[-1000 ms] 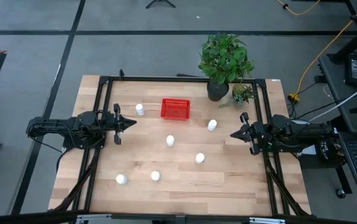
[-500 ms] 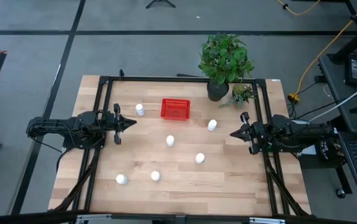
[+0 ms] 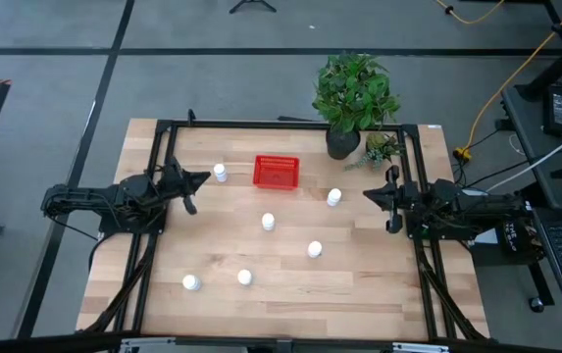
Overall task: Pick and place pill bottles into a basket
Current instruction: Put the white pill bottle into the red bin
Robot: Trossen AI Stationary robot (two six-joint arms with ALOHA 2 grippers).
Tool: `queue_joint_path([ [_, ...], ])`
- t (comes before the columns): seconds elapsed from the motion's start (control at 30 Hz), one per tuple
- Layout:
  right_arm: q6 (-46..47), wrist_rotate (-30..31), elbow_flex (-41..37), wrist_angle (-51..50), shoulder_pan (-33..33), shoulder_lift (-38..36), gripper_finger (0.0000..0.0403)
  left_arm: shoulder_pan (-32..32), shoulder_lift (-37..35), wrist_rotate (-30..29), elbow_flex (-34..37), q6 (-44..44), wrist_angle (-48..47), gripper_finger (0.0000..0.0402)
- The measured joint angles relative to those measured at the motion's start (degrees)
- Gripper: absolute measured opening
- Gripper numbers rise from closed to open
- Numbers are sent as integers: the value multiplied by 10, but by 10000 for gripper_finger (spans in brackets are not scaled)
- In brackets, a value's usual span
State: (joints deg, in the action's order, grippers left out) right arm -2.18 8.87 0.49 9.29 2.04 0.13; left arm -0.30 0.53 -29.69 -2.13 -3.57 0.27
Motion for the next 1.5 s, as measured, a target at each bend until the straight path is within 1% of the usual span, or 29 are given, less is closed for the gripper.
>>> queue_joint_path([
  [0.13,-10,36,0,2,0,0,10,0,0,-77,0,68,-2,4],
  [0.23,7,38,0,2,0,3,10,0,0,-104,0,75,-3,4],
  [0.33,21,38,0,2,0,3,10,0,0,-98,0,58,-3,4],
  [0.43,30,40,0,3,0,4,10,0,0,-61,0,32,1,4],
  [0.53,32,73,0,3,-1,14,10,0,13,-58,0,13,39,3],
  [0.6,32,95,0,4,-2,24,10,0,30,-57,-7,5,45,2],
  [0.73,32,112,9,16,-22,47,10,0,92,-64,-46,-46,15,2],
  [0.9,32,111,48,17,-46,99,10,0,212,-115,-117,-79,-26,2],
  [0.97,32,110,59,17,-50,128,10,0,265,-126,-153,-96,-63,3],
  [1.1,33,110,76,15,-50,191,10,0,359,-127,-227,-134,-155,4],
  [1.17,32,110,86,15,-50,221,14,0,399,-127,-255,-138,-194,8],
  [1.23,20,106,93,15,-50,247,26,0,428,-126,-275,-138,-219,18],
  [1.3,5,93,97,15,-50,267,48,0,450,-125,-288,-138,-234,34],
  [1.5,4,90,99,16,-51,294,129,0,477,-120,-291,-148,-284,110],
])
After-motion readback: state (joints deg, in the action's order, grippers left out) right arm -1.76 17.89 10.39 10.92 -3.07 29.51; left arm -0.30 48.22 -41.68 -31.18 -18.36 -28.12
